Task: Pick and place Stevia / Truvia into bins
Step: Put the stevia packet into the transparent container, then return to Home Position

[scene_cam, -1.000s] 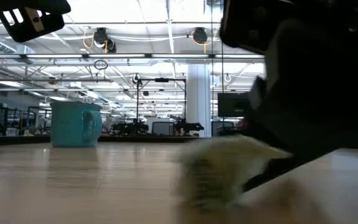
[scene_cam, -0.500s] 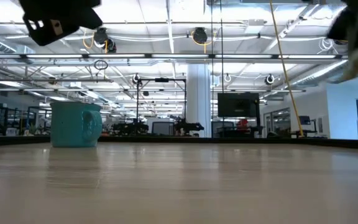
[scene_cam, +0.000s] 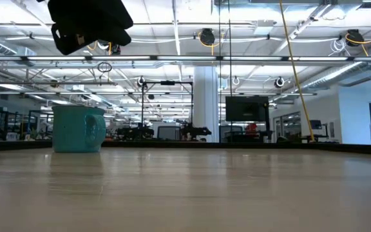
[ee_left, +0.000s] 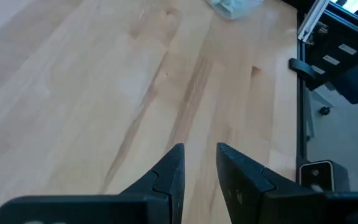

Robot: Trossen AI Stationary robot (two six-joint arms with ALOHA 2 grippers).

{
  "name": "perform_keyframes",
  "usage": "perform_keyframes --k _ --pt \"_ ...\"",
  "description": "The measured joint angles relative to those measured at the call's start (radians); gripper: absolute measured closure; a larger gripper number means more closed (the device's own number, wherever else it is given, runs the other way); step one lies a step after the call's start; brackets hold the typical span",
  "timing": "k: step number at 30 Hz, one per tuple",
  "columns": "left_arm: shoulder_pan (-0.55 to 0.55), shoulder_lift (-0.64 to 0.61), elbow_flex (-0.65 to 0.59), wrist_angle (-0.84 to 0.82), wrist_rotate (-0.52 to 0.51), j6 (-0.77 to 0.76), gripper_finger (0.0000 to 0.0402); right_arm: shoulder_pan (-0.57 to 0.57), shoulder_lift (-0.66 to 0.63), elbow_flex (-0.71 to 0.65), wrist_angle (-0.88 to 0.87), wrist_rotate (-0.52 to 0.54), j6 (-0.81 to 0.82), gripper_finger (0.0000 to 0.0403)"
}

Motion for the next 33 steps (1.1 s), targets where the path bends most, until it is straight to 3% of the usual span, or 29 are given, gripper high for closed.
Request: perform_keyframes --k 3,7,11,14,21,29,33 --pt "0.006 0.0 0.0 0.0 0.001 0.039 0.0305 0.005 0.0 -0.036 0.079 -0.034 0.03 0.0399" --pt "0.011 0.0 0.0 0.0 0.002 0.068 0.0305 0.006 0.0 -0.137 0.348 -0.177 0.041 0.0393" --pt "0.012 0.0 0.0 0.0 0.002 0.097 0.0305 0.005 0.0 -0.245 0.573 -0.18 0.103 0.0391" --pt "0.012 0.0 0.0 -0.001 0.01 0.117 0.0305 0.004 0.0 -0.289 0.649 -0.182 0.128 0.038" --pt "0.014 0.0 0.0 -0.001 0.03 0.174 0.0305 0.005 0.0 -0.297 0.582 -0.185 0.159 0.0344" --pt "0.057 -0.01 0.0 0.02 0.039 0.136 0.0304 0.005 -0.031 -0.298 0.462 -0.435 0.114 0.0338" --pt "0.104 -0.077 0.0 0.071 0.055 0.162 0.0305 -0.002 -0.141 -0.297 0.436 -0.408 0.114 0.0339"
